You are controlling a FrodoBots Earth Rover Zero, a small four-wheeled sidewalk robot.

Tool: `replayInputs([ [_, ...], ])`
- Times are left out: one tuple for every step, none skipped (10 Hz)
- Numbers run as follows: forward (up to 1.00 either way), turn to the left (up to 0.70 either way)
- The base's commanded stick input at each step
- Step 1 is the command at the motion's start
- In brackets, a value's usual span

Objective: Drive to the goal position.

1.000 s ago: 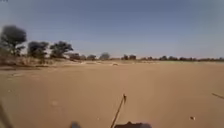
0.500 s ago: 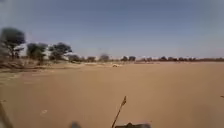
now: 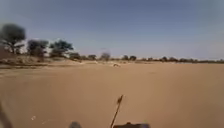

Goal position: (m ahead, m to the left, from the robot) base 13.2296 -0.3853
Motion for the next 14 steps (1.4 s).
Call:
replayInputs([
  [0.50,0.00],
  [0.50,0.00],
  [0.50,0.00],
  [0.50,0.00],
  [0.50,0.00],
  [0.50,0.00],
  [0.50,0.00],
  [0.50,0.00],
  [0.50,0.00],
  [0.50,0.00],
  [0.50,0.00],
  [0.50,0.00],
  [0.50,0.00],
  [0.50,0.00],
])
